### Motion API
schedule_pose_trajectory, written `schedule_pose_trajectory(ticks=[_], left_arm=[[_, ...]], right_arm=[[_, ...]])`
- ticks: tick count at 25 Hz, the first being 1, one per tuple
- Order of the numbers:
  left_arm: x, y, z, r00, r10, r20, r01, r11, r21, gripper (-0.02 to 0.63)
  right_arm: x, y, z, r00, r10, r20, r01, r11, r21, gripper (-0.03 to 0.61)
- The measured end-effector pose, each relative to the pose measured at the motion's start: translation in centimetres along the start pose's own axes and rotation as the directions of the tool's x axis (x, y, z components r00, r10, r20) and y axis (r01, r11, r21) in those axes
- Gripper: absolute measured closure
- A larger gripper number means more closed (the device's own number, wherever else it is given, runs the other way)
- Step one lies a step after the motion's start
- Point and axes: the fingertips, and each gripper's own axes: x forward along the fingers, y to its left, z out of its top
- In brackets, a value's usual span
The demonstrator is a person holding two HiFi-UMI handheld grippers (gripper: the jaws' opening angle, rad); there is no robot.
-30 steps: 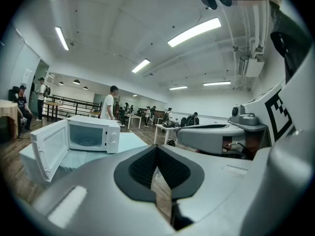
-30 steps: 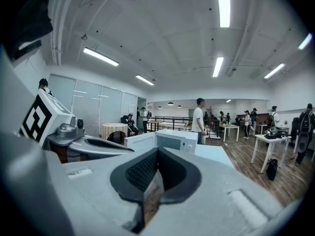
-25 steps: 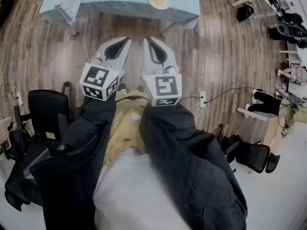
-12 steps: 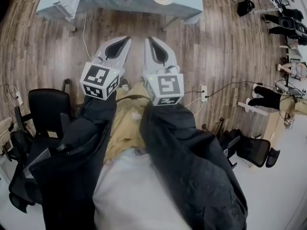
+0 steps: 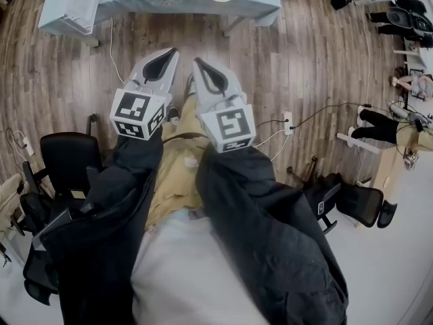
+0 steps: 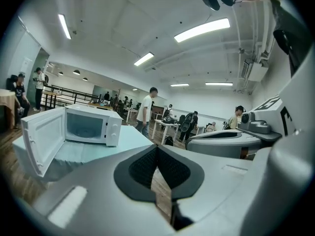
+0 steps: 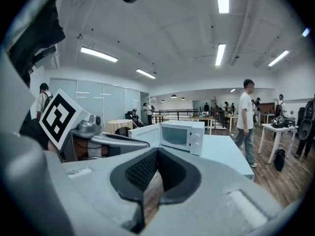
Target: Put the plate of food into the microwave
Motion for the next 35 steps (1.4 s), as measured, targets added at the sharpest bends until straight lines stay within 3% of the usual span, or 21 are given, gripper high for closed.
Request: schedule_pose_trajectory(ticks=[12,16,23,30,35], left_arm=[[6.6,5.7,4.3,0.992,0.118,0.037,-0.118,0.993,0.012,0.615],[11.4,6.0,5.3,0.992,0.124,0.021,-0.124,0.992,0.019,0.615],[13.0,6.2,6.3,0.991,0.132,0.010,-0.132,0.991,0.034,0.615],[19.6,3.1,6.5,0.997,0.075,-0.022,-0.074,0.995,0.061,0.615],[21.1,2.8,5.9,0.996,0.077,-0.054,-0.074,0.995,0.063,0.615]], right_arm=[[7.0,-5.4,3.4,0.989,0.134,0.058,-0.132,0.990,-0.045,0.578],[9.0,-10.2,3.8,0.989,0.143,0.048,-0.141,0.989,-0.040,0.578],[9.6,-11.3,3.8,0.986,0.162,0.027,-0.161,0.987,-0.024,0.578],[8.8,-18.0,2.7,0.992,0.123,0.015,-0.123,0.992,0.028,0.578],[8.7,-19.5,1.2,0.992,0.128,-0.006,-0.127,0.988,0.083,0.578]])
